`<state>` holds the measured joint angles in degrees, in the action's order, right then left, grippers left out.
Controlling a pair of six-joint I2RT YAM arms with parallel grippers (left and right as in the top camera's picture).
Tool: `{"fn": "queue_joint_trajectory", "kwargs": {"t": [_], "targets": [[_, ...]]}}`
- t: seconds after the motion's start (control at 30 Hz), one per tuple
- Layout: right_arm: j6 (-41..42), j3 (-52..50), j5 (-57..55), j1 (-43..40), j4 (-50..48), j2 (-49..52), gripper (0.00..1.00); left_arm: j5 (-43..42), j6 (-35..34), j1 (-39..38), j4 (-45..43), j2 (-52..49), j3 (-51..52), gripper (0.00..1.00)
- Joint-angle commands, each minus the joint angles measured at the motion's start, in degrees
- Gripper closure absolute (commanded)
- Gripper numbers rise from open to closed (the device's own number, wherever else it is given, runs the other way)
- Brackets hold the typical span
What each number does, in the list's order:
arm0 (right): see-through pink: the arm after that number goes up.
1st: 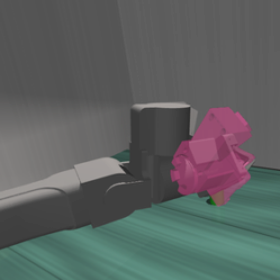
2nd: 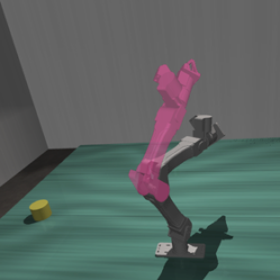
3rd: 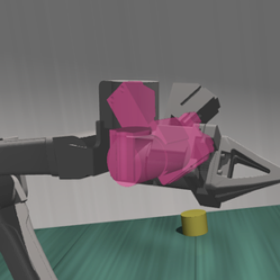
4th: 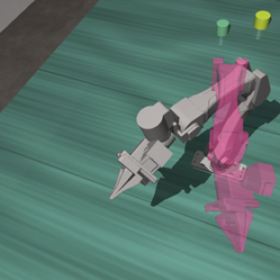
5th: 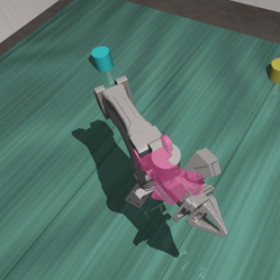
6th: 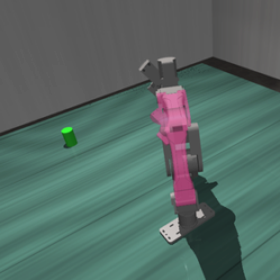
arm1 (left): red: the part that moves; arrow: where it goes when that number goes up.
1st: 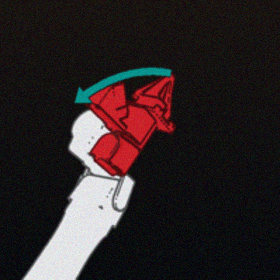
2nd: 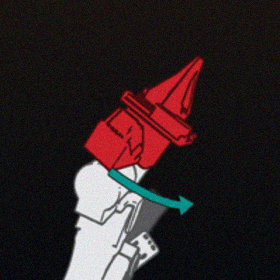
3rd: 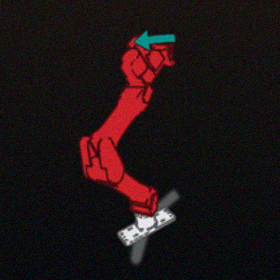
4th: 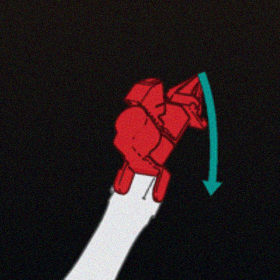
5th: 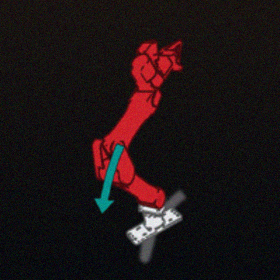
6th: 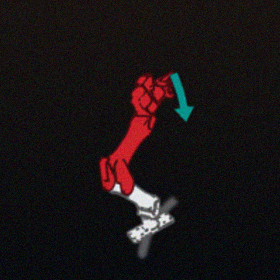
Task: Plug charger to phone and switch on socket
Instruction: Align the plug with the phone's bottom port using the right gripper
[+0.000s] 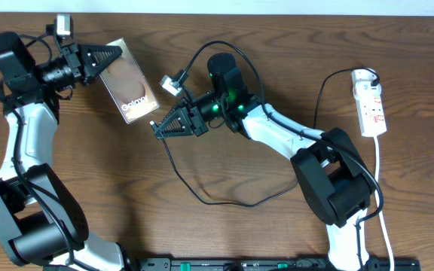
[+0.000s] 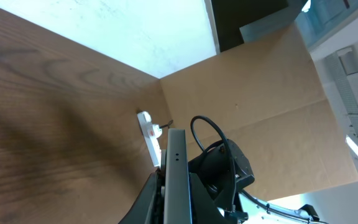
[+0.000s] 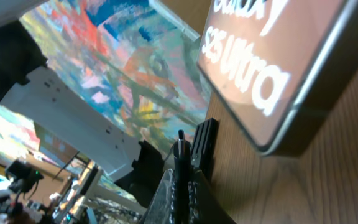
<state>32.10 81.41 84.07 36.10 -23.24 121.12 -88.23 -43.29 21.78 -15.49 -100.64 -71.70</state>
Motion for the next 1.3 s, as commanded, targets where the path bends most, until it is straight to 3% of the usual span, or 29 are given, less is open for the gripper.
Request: {"fn": "queue_joint_trajectory", "kwargs": {"t": [0.0, 0.53, 0.97, 1.27], "targets": [[-4.2, 0.4, 3.0, 0.5, -0.1, 0.7, 0.99, -1.8, -0.5, 0.6, -0.5, 0.0, 0.0, 0.93], [-6.4, 0.3, 5.3, 0.7, -4.9, 4.9, 0.99, -1.8, -0.6, 0.6, -0.5, 0.0, 0.0, 0.93], [-6.4, 0.3, 5.3, 0.7, -7.4, 4.9, 0.99, -1.8, 7.1, -2.3, -0.5, 0.0, 0.0, 0.92], [-6.4, 0.3, 4.1, -0.3, -8.2, 4.9, 0.99, -1.8, 7.7, -3.3, -0.5, 0.0, 0.0, 0.92]]}}
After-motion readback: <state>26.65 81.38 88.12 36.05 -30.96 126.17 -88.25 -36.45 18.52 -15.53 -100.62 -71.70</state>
